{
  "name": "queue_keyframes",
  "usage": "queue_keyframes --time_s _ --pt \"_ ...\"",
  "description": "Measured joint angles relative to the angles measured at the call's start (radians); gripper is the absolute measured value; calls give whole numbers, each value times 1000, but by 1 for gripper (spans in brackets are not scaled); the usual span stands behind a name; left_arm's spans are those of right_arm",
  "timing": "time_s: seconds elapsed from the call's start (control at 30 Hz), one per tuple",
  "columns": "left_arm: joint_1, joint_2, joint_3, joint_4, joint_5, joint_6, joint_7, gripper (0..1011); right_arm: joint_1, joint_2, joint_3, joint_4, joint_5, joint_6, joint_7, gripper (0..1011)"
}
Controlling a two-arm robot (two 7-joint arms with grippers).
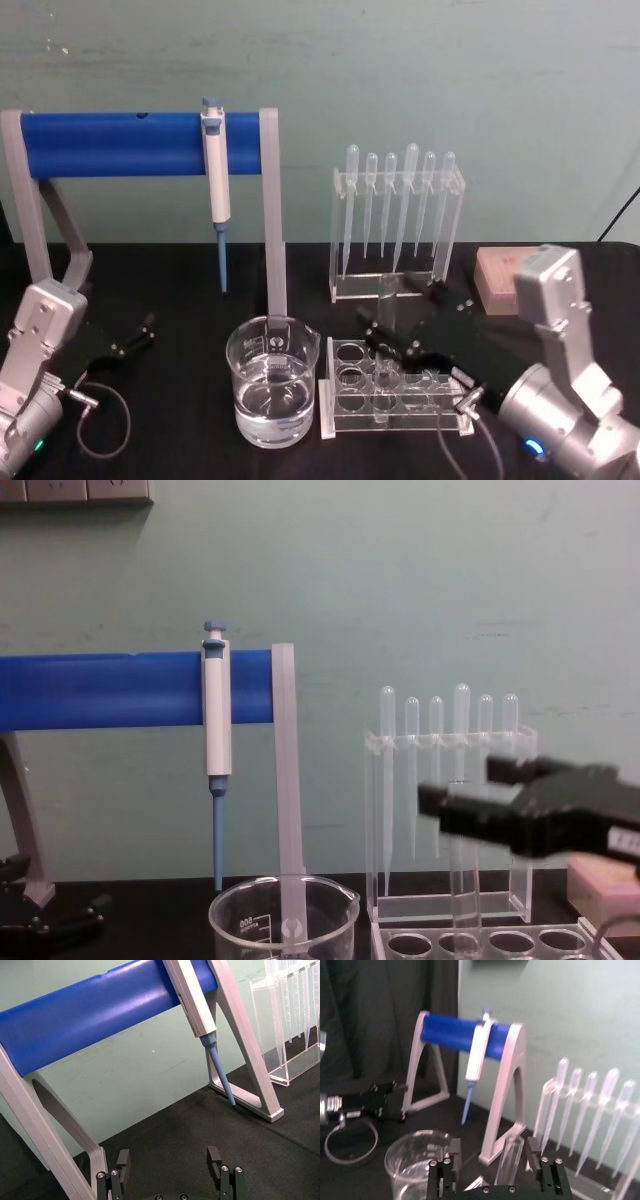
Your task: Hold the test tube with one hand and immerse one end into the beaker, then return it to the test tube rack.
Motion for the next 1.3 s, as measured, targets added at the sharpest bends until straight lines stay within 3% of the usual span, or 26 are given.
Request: queue_keyframes --time_s 0.13,0.23,0.43,0.63,0.8,1.13,1.3 --pt "0 0 0 0 0 0 0 1000 -20 5 28 -37 -1 -12 -19 911" --pt "0 0 0 0 0 0 0 1000 -49 6 73 -76 -14 -37 -56 998" --pt "0 0 0 0 0 0 0 1000 -91 -3 134 -99 -69 -55 -138 1003" --pt "0 0 0 0 0 0 0 1000 -121 -39 185 -57 -149 -63 -246 1002" --pt "0 0 0 0 0 0 0 1000 -122 -59 190 -9 -193 -74 -283 1003" --pt "0 0 0 0 0 0 0 1000 -87 -120 160 181 -296 -204 -332 1003" --pt "0 0 0 0 0 0 0 1000 -78 -140 156 232 -342 -209 -350 1003"
